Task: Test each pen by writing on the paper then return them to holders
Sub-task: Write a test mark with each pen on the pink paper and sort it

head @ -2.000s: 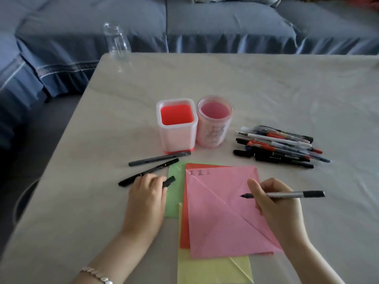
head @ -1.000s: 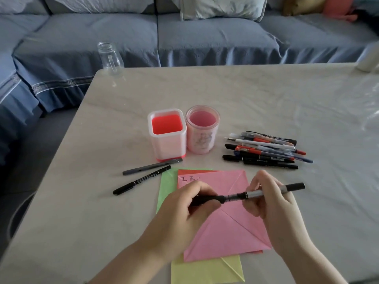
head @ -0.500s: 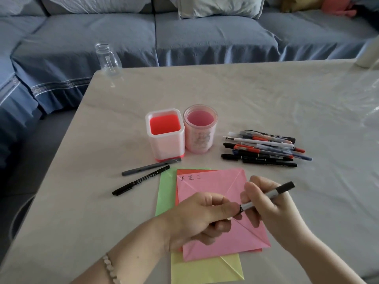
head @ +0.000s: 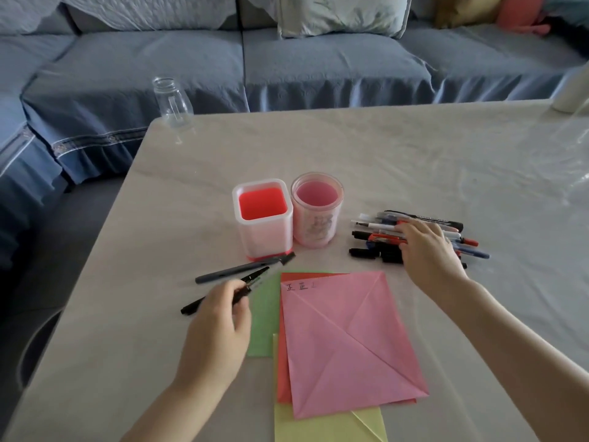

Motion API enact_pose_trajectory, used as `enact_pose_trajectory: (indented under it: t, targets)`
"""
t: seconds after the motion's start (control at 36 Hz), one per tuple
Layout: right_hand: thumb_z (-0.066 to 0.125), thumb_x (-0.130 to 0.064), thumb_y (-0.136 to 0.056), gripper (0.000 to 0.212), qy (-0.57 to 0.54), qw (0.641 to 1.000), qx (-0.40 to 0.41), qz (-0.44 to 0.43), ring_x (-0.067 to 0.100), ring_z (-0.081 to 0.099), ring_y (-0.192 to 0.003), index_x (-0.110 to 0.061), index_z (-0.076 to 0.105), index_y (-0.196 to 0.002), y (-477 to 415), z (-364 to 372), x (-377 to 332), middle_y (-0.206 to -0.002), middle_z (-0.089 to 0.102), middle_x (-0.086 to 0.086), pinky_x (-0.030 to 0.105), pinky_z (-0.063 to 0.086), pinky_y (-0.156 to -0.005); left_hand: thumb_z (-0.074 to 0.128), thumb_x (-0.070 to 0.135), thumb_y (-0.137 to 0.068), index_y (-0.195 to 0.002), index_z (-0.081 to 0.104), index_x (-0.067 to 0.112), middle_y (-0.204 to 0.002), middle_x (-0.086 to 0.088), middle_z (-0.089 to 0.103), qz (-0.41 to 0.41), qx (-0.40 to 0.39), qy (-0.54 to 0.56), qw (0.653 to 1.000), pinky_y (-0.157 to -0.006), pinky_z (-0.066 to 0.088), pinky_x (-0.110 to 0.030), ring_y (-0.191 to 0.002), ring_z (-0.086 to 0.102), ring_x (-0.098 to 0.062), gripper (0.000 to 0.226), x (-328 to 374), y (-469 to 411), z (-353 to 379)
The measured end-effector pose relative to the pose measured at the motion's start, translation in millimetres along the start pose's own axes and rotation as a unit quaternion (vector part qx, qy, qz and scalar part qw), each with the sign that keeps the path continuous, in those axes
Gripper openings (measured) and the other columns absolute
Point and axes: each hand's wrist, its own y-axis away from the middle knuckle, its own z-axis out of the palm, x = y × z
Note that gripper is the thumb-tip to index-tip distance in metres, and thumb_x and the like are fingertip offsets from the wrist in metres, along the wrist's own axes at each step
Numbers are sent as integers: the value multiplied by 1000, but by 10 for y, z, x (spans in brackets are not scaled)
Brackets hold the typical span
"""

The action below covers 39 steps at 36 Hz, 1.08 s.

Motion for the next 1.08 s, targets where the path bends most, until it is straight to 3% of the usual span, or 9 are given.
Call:
enact_pose_trajectory:
  t: [0.11,0.31,0.42,0.56,0.72,0.81,0.89,0.97,1.08]
  targets:
    - [54,-6,-87,28,55,998,-6,-24,27,38,-123,-9,58,-114,-6,83,45,-121,56,8,37,29,-97,55,7,-77,-91,63,5,-77,-8,64,51,33,-97,993,-62,49,-37,-67,60,-31,16,-231,-209,-81]
    - [64,0,-80,23,-55,996,54,-41,35,53,-109,-5,67,-102,172,3,-25,-109,64,12,39,34,-94,78,0,-67,-88,68,11,-80,-6,63,31,-12,-195,980,-70,45,-40,-75,59,-33,25,-455,-391,14]
    - [60,-6,-84,18,-97,986,73,-113,36,58,-94,-9,68,-101,339,-58,-181,-101,64,8,29,37,-86,63,17,-80,-104,65,6,-98,-12,62,56,11,-139,989,-79,46,-44,-89,58,-35,26,-269,-324,44]
    - [50,-28,-87,27,-114,958,58,-257,25,58,-80,-15,71,-97,651,-169,-544,-91,63,0,31,49,-73,39,44,-94,-125,52,5,-120,-6,58,160,-91,22,983,-100,27,-18,-114,45,-13,52,258,-102,28]
    - [52,-23,-88,17,-140,906,105,-386,14,51,-94,-17,66,-95,822,-123,-774,-91,63,-3,27,41,-87,26,52,-90,-105,53,26,-82,19,55,98,-200,113,968,-71,37,-14,-77,50,0,41,593,109,86]
    - [60,-30,-83,19,-173,922,175,-300,14,45,-107,-24,58,-101,870,-95,-810,-95,62,-8,26,35,-98,26,50,-89,-86,41,33,-65,13,49,75,-179,145,970,-57,36,-19,-61,48,-4,23,562,143,103]
    - [70,-29,-77,25,-299,933,184,-76,2,42,-84,-34,48,-88,949,-141,-892,-82,53,-14,6,33,-83,38,34,-96,-88,46,29,-68,12,54,3,-182,200,963,-58,37,-17,-62,50,-3,12,532,138,92]
    - [68,-42,-70,33,-498,863,8,85,5,43,-52,-25,46,-88,982,-173,-958,-57,51,-4,17,37,-54,38,37,-94,-91,50,29,-76,17,57,15,-208,226,951,-65,41,-18,-70,53,-1,15,547,141,67]
    - [59,-44,-68,38,-622,760,-142,124,12,35,-37,-9,46,-70,1008,-144,-1044,-41,44,-3,19,28,-38,34,33,-97,-101,55,23,-86,14,59,91,-235,216,943,-74,43,-20,-83,54,-3,23,581,178,68]
